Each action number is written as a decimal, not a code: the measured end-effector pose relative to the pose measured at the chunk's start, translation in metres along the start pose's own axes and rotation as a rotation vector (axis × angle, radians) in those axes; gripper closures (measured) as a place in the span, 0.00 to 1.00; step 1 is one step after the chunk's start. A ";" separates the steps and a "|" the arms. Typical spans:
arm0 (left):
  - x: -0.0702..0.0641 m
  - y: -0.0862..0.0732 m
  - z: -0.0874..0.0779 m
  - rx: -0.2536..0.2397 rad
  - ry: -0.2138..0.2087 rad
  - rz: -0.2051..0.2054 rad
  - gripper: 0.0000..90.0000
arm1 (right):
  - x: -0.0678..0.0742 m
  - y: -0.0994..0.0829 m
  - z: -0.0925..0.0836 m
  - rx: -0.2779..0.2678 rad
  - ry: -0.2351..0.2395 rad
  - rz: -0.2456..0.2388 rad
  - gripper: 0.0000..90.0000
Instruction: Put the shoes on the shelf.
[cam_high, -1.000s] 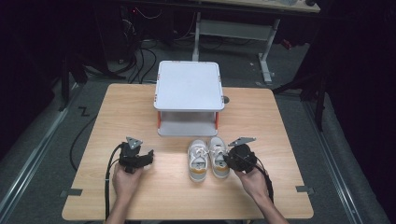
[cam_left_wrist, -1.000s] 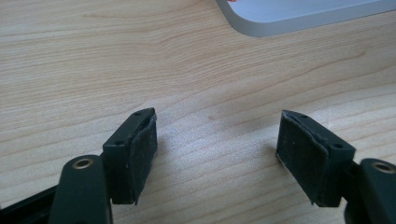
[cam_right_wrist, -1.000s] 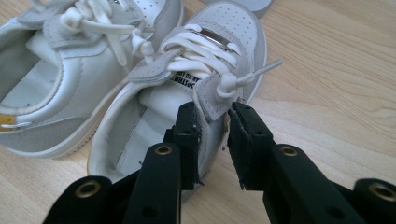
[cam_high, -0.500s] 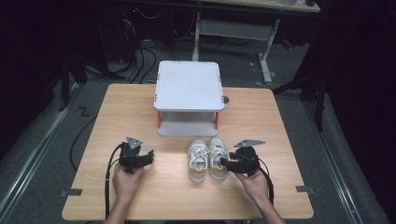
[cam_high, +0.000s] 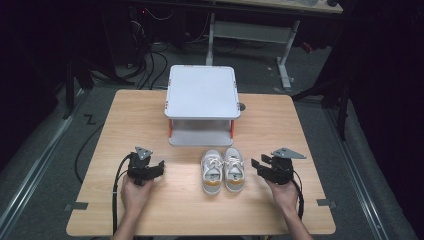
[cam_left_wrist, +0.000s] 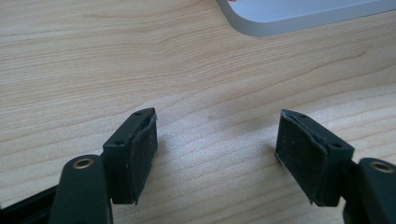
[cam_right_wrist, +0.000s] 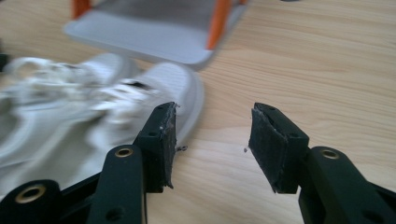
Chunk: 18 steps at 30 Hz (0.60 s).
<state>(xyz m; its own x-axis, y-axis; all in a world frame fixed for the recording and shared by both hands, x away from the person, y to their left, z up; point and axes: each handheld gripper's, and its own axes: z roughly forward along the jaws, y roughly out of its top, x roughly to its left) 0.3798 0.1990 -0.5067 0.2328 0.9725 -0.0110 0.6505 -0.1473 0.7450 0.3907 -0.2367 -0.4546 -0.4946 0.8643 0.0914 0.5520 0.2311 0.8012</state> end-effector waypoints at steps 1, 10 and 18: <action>0.000 0.000 0.000 0.000 0.001 0.000 0.33 | -0.003 -0.002 0.002 0.000 -0.017 -0.002 0.56; -0.002 0.000 0.000 0.003 0.007 -0.003 0.32 | -0.040 -0.017 0.020 0.068 -0.157 0.025 0.55; -0.007 0.000 -0.001 0.002 0.029 -0.023 0.32 | -0.063 -0.023 0.025 0.075 -0.222 0.053 0.51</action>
<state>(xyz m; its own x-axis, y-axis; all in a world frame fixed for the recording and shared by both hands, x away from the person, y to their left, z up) 0.3777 0.1924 -0.5064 0.1968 0.9804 -0.0085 0.6571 -0.1255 0.7432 0.4259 -0.2852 -0.4934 -0.3081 0.9513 -0.0070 0.6254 0.2081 0.7521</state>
